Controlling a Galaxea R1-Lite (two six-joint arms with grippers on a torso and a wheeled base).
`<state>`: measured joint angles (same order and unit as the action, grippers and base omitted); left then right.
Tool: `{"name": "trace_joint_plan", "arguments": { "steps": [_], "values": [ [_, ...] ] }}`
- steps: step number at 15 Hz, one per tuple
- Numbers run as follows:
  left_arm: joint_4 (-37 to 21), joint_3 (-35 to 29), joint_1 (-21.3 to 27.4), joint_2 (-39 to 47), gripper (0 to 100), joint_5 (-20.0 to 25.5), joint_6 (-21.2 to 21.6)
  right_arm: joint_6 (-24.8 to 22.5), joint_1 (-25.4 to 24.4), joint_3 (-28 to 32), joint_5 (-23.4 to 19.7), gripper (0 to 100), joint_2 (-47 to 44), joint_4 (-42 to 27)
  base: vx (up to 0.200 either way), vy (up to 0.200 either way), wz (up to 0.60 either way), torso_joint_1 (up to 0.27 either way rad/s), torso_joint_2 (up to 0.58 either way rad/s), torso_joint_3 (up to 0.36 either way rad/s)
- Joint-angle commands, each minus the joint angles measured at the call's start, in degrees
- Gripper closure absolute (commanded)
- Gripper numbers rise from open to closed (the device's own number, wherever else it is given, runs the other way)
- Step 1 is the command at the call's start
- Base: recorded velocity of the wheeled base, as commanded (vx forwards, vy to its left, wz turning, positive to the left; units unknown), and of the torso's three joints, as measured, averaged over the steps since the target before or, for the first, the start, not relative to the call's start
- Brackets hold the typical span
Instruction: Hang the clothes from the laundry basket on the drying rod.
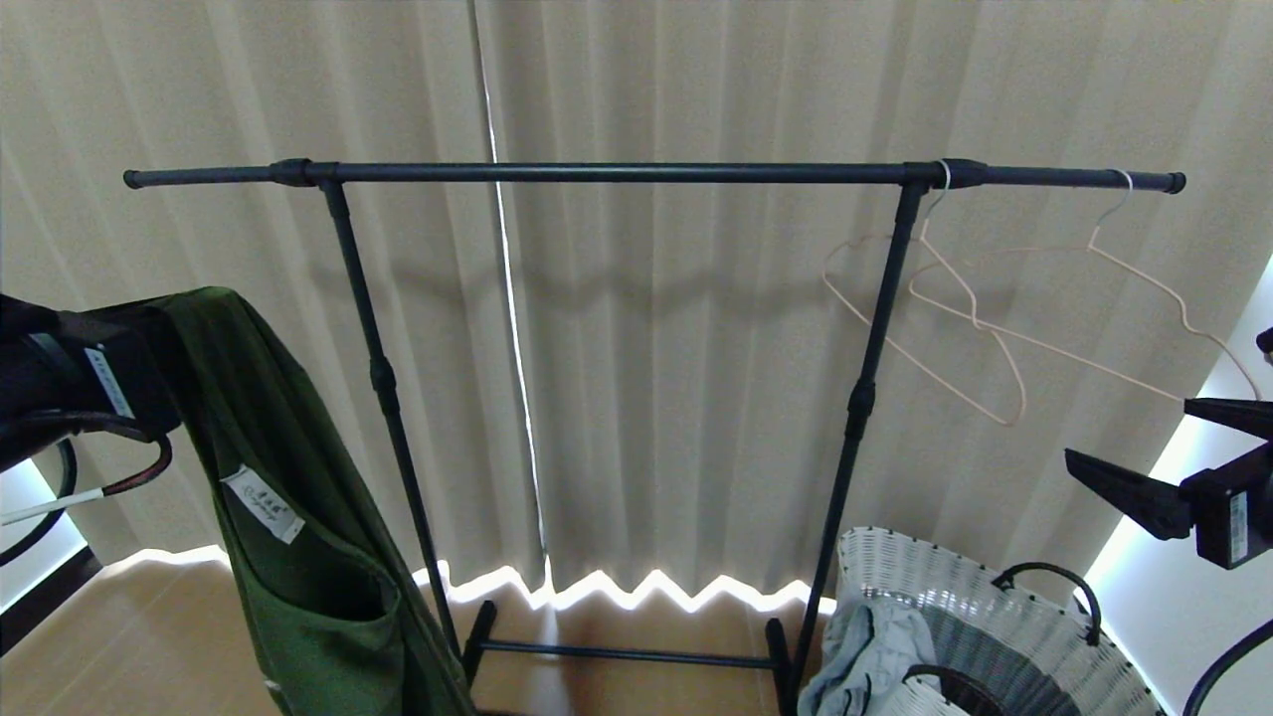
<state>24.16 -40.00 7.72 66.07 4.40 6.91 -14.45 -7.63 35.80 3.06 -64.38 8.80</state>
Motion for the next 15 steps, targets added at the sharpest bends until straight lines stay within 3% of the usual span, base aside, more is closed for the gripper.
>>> {"name": "trace_joint_plan", "arguments": {
  "steps": [1, 8, 15],
  "values": [
    [1.4, 0.7, -1.5, 1.8, 100, 0.0, 0.2, 0.1, 0.1, 3.7, 0.2, 0, -1.1, -0.7, 0.000, 0.000, 0.00, 0.000, 0.00, 0.000],
    [1.9, 2.5, -2.7, 1.4, 100, 0.1, 1.8, 0.2, 0.1, 3.9, 1.2, 0, -1.5, -0.9, 0.000, 0.000, 0.00, 0.000, 0.00, 0.000],
    [1.9, 2.6, -2.6, 1.5, 100, 0.1, 2.0, 0.2, 0.1, 3.8, 1.2, 0, -1.2, -0.9, 0.000, -0.200, 0.00, 0.003, 0.00, -0.002]
  ]
}}
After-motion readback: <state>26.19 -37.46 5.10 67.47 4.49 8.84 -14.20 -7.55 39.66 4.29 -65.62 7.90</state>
